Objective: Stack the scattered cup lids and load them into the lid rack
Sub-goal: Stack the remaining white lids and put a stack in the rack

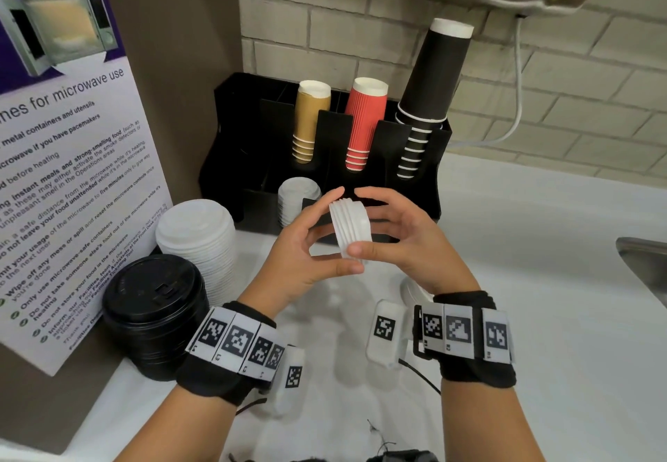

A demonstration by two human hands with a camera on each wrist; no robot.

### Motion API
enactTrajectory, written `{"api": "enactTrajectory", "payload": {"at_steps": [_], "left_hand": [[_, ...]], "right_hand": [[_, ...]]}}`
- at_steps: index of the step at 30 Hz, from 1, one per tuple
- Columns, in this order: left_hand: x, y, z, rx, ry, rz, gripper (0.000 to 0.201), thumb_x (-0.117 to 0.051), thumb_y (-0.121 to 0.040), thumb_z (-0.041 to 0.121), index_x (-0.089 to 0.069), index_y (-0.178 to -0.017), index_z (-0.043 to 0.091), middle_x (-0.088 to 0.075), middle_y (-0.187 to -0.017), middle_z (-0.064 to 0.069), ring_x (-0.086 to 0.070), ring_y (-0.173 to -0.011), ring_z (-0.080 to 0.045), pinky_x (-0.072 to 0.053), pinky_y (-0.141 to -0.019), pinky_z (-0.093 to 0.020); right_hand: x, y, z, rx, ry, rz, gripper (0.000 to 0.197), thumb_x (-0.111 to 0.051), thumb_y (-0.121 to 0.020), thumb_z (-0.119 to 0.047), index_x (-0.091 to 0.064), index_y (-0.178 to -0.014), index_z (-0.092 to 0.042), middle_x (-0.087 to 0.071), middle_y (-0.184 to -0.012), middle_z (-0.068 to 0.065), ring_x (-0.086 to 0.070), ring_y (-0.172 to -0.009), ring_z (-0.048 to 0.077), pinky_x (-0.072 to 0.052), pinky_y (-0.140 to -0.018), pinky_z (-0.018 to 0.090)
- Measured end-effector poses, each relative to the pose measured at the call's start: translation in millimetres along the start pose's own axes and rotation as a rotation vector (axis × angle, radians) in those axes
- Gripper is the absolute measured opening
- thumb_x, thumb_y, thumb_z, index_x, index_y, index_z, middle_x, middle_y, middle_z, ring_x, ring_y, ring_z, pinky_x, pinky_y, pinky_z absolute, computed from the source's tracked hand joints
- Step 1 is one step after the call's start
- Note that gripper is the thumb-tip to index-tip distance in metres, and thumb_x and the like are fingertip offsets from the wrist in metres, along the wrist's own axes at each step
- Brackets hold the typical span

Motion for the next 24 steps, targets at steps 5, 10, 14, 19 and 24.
{"api": "enactTrajectory", "payload": {"at_steps": [5, 10, 14, 19, 24], "left_hand": [[6.4, -0.9, -1.9, -0.002, -0.045, 0.046, 0.091, -0.086, -0.058, 0.028, -0.042, -0.136, 0.048, -0.049, -0.136, 0.016, -0.052, -0.124, -0.01, -0.055, -0.087, -0.029], [12.4, -3.0, -3.3, 0.002, -0.06, 0.078, 0.099, -0.084, -0.059, 0.027, -0.037, -0.145, 0.038, -0.047, -0.141, 0.012, -0.05, -0.128, -0.01, -0.054, -0.092, -0.031], [26.6, -5.7, 3.6, -0.004, -0.039, 0.164, 0.099, -0.082, -0.059, 0.024, -0.03, -0.14, 0.046, -0.037, -0.15, 0.005, -0.041, -0.136, -0.01, -0.048, -0.103, -0.034], [68.3, 1.5, 24.9, -0.096, -0.078, 0.494, 0.061, -0.08, -0.074, 0.038, -0.046, -0.123, 0.053, -0.048, -0.135, 0.011, -0.054, -0.119, -0.003, -0.05, -0.088, -0.018], [81.9, 8.2, 33.1, -0.121, -0.07, 0.617, 0.028, -0.065, -0.078, 0.029, -0.061, -0.103, 0.041, -0.055, -0.113, 0.009, -0.062, -0.087, 0.007, -0.051, -0.088, -0.031]], "right_hand": [[-6.4, -5.6, 0.2, 0.027, 0.028, 0.017, 0.07, -0.085, -0.062, -0.029, -0.057, -0.126, -0.027, -0.066, -0.119, -0.003, -0.063, -0.111, 0.011, -0.054, -0.094, 0.036], [-12.5, -16.7, -2.4, 0.054, 0.065, 0.024, 0.061, -0.087, -0.066, -0.018, -0.059, -0.12, -0.026, -0.067, -0.113, -0.006, -0.064, -0.105, 0.005, -0.054, -0.085, 0.021], [-19.8, -40.0, -13.8, 0.112, 0.125, -0.004, 0.058, -0.085, -0.068, -0.011, -0.058, -0.118, -0.022, -0.065, -0.113, -0.006, -0.063, -0.104, 0.004, -0.051, -0.082, 0.015], [-8.8, -104.0, -27.0, 0.186, 0.327, 0.132, 0.066, -0.085, -0.068, -0.016, -0.051, -0.125, -0.015, -0.061, -0.116, 0.002, -0.06, -0.106, 0.013, -0.05, -0.087, 0.019], [-40.0, -166.6, -7.8, 0.106, 0.711, -0.001, 0.071, -0.083, -0.067, -0.024, -0.047, -0.126, -0.013, -0.058, -0.115, 0.009, -0.057, -0.103, 0.025, -0.044, -0.076, 0.029]]}}
Point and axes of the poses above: each hand's wrist, its own y-axis away from the middle knuckle, its own x-axis out of the back of the hand, z = x × y, the point moved 7 cm from there along -y, towards the middle knuckle
